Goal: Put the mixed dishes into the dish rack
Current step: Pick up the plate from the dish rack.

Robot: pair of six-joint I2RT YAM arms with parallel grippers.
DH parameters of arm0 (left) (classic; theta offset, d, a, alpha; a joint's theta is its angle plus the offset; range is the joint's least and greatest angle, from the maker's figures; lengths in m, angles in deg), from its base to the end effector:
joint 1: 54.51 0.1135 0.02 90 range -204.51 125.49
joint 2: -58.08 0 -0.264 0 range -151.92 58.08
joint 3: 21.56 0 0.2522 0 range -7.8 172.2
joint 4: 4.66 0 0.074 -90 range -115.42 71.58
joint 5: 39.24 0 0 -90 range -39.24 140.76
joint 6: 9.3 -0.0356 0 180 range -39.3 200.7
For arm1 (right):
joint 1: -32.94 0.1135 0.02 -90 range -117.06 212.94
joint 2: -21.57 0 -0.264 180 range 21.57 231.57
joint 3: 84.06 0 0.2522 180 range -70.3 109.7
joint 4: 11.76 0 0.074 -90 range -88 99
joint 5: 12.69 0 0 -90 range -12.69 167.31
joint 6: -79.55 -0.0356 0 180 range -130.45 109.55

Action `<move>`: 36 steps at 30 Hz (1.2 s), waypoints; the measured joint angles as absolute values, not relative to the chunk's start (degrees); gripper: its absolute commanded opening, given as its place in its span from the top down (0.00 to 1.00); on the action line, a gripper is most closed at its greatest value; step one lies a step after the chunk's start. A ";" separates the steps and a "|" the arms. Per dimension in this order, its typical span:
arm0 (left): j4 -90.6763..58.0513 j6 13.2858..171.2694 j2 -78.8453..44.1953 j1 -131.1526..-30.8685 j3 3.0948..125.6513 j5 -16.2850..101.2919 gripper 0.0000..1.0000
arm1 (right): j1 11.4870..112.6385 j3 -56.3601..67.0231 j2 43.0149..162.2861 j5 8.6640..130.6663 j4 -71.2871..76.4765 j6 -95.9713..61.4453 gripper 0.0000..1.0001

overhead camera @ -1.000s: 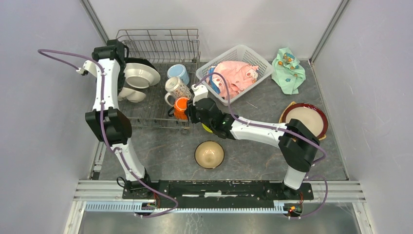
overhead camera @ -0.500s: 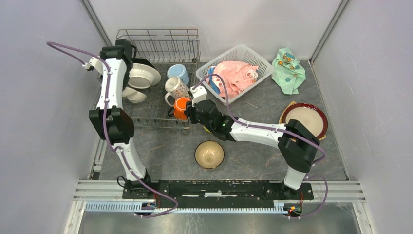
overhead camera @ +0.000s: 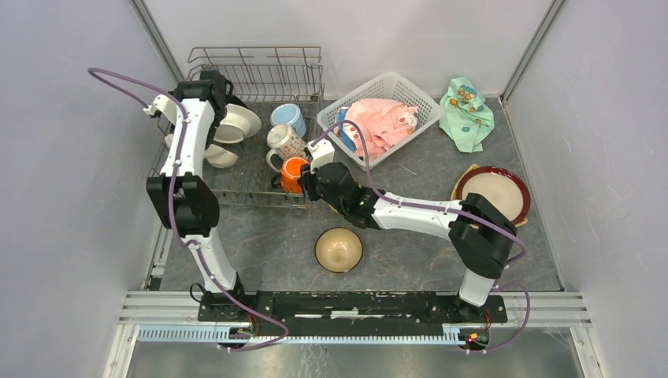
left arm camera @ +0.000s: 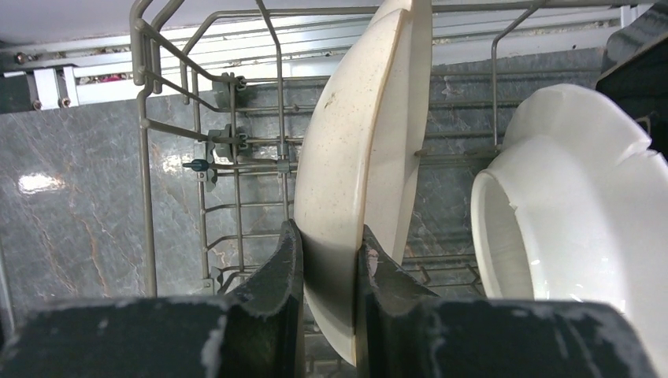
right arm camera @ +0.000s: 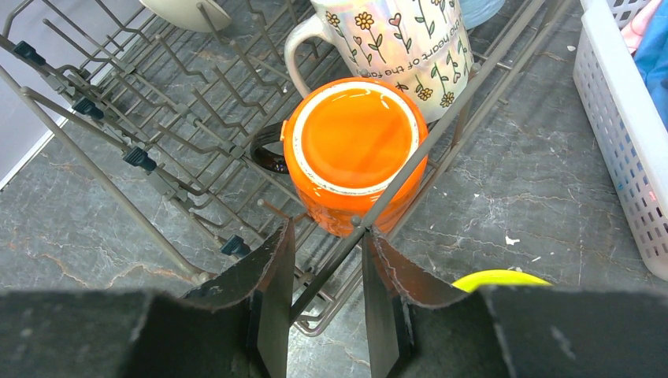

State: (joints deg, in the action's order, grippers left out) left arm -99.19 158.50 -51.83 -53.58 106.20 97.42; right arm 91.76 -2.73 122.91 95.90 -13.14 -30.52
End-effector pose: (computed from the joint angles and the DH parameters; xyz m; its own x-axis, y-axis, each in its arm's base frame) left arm 0.3722 0.0319 0.3432 -0.0310 -0.6714 -0.7404 -0.9888 0.1290 -0.0756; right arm 0.2225 0.3457 0.2516 -0.3800 0.0004 -0.9250 -0.5580 0.7975 0.2295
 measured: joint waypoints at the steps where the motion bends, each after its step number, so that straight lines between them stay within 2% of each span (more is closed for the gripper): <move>1: -99.71 159.00 -51.85 -53.30 106.70 97.05 0.98 | 91.76 -2.73 122.91 95.90 -13.14 -30.50 1.00; 10: -101.90 160.12 -51.89 -50.43 109.78 93.31 0.98 | 91.76 -2.73 122.91 95.87 -13.18 -30.52 1.00; 36: -102.31 162.74 -51.78 -50.48 110.13 90.25 0.98 | 91.79 -2.73 122.91 95.90 -13.16 -30.50 1.00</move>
